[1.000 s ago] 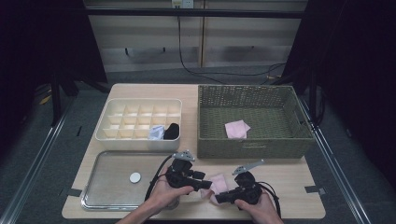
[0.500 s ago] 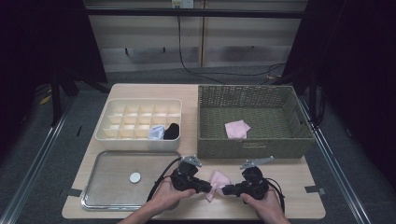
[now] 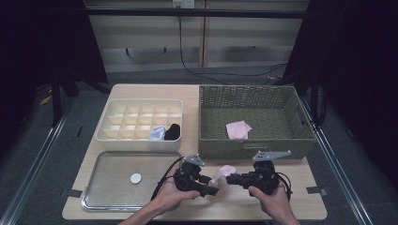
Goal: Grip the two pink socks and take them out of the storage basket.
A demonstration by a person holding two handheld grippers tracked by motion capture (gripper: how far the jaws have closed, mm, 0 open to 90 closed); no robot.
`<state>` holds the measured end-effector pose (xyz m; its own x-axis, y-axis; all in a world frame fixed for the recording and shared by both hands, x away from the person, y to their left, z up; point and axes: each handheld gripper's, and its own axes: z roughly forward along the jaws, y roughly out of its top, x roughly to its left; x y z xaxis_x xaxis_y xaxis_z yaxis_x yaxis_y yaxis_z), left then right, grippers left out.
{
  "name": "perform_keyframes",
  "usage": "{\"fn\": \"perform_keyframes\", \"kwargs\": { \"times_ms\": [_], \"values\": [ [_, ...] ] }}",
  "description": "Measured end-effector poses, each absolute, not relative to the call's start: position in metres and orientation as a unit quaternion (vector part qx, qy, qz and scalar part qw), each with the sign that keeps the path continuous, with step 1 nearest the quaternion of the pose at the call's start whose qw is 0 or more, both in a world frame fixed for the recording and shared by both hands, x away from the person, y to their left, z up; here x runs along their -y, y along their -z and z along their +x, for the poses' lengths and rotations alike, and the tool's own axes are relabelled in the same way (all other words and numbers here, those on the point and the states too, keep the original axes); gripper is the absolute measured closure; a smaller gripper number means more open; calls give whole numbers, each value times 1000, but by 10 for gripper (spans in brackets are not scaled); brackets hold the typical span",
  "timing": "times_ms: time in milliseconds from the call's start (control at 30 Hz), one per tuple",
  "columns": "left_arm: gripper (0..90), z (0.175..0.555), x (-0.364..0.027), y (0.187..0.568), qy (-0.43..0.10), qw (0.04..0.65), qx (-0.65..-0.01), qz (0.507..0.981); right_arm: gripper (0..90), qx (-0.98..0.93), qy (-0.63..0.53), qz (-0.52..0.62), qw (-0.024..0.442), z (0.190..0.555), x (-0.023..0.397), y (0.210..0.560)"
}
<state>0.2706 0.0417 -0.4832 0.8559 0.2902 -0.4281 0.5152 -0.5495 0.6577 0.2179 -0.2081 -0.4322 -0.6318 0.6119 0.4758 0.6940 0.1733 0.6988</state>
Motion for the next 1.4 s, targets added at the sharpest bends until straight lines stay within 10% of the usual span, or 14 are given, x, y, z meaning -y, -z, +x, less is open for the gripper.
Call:
{"fn": "perform_keyframes", "kwargs": {
  "times_ms": [133, 233, 767, 1400],
  "values": [
    [777, 270, -42, 483, 144, 416, -232, 867, 868, 761, 488, -425, 36, 219, 207, 426],
    [844, 268, -39, 483, 164, 425, -235, 858, 868, 762, 488, -425, 29, 221, 208, 422],
    [646, 258, -49, 487, 194, 400, -245, 862, 868, 794, 427, -429, 61, 261, 167, 461],
    [663, 275, -100, 474, 146, 403, -280, 859, 675, 784, 434, -441, 54, 256, 174, 464]
  ]
}}
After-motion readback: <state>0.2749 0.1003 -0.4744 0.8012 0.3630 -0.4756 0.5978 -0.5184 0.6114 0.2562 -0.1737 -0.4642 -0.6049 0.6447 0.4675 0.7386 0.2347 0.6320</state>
